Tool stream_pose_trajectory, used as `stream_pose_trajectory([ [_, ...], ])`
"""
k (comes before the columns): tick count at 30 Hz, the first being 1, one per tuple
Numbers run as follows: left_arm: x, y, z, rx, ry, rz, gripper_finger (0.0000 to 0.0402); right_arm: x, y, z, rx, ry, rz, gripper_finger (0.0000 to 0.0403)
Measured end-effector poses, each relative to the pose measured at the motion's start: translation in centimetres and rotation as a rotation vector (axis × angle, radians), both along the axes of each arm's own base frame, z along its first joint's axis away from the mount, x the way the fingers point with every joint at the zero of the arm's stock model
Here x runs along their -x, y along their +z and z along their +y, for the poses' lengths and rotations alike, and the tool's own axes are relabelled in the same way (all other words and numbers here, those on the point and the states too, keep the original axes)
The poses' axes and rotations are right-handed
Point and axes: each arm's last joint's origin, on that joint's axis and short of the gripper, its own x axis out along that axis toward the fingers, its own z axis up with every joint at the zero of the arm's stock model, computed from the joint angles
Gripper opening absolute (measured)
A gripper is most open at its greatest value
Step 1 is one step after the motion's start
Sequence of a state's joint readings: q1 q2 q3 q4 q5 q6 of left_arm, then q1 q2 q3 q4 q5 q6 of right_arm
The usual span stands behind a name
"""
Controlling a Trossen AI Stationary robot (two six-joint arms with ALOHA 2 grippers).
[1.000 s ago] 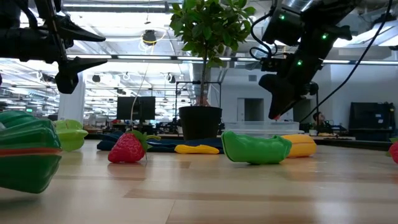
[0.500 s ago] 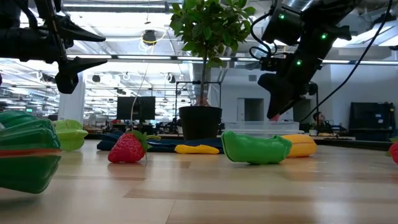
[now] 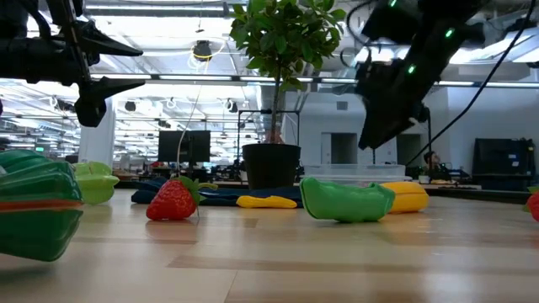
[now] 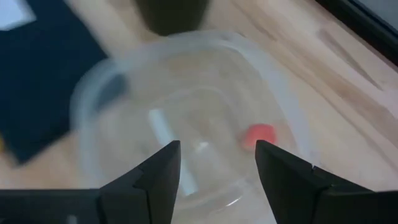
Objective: Pick and placing Produce into tupperware
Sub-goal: Put the green star fruit into the transparent container
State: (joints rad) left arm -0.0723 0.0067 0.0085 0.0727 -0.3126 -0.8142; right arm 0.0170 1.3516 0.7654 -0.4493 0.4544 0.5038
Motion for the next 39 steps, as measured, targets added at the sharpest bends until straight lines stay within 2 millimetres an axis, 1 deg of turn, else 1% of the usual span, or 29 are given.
stream_pose_trajectory([
  [5,0.0,0.0,0.0,0.002,-0.009,-0.001,0.0203,1.3,2.5,2.7,0.007,0.152,-0.089,0.0202],
  [9,0.0,0.0,0.0,-0.006,-0.008,0.002,0.0203,2.9,4.5,4.8,-0.013,0.246,-0.18,0.0197],
  [13,0.0,0.0,-0.2,0.016,-0.057,0.001,0.0203,4.8,5.7,6.6,-0.071,0.299,-0.235,0.0192],
  [16,-0.1,-0.2,-0.4,0.029,-0.155,0.011,0.0203,6.1,5.9,7.8,-0.13,0.309,-0.226,0.0188],
  [18,-0.1,-0.3,-0.7,0.073,-0.236,0.019,0.0203,6.9,5.6,8.5,-0.167,0.302,-0.199,0.0186],
  [20,-0.1,-0.4,-0.9,0.108,-0.325,0.035,0.0203,7.5,5.4,9.1,-0.204,0.287,-0.183,0.0184],
  [23,-0.1,-0.4,-1.2,0.133,-0.393,0.059,0.0203,8.0,5.1,10.1,-0.247,0.271,-0.172,0.0181],
  [29,0.0,-0.3,-1.5,0.157,-0.417,0.268,0.0203,8.5,5.1,10.9,-0.284,0.236,-0.195,0.0175],
  [34,-0.2,0.7,-1.8,0.156,-0.403,0.404,0.0203,8.9,5.0,11.3,-0.311,0.225,-0.194,0.0176],
  [39,-0.9,1.5,-2.4,0.144,-0.412,0.505,0.0203,9.4,4.9,11.6,-0.33,0.213,-0.177,0.0172],
])
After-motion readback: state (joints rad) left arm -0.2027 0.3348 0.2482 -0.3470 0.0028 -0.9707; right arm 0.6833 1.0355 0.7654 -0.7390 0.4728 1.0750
